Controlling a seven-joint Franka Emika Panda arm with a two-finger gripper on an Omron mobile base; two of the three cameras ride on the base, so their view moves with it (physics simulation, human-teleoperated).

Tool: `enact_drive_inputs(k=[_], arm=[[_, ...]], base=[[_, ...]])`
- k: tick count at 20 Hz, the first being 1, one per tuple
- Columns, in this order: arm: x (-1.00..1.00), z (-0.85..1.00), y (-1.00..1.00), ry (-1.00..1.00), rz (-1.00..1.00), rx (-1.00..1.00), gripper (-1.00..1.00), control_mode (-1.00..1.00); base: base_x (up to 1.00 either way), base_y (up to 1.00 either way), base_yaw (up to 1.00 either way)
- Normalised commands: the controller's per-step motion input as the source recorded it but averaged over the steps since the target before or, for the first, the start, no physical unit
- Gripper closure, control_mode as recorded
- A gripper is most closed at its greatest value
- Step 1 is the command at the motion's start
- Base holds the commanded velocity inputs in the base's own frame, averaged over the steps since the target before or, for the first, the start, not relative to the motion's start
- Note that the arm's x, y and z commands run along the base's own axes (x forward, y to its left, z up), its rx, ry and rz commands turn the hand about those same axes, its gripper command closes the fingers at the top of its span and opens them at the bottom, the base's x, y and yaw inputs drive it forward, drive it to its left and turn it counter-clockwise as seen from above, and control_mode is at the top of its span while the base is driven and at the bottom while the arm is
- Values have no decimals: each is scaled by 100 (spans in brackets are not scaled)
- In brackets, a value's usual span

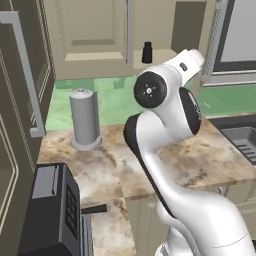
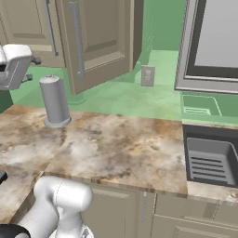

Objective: Move the ketchup and shaker from the cabinet to the dining counter.

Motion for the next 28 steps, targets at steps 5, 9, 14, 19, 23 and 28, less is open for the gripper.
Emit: enact_drive_inputs(k=[5, 9, 14, 19, 23, 28], arm=[[81, -19, -27, 12, 0, 0, -100, -100], [74, -19, -6, 3, 0, -2, -100, -100], [55, -15, -8, 0, 2, -8, -100, -100], [26, -2, -41, 3, 0, -13, -100, -100], [15, 0, -56, 9, -2, -15, -100, -100], [-3, 0, -67, 1, -7, -13, -100, -100]], base=[[0, 0, 0], [0, 0, 0], [0, 0, 0], [0, 0, 0], [0, 0, 0], [0, 0, 0]])
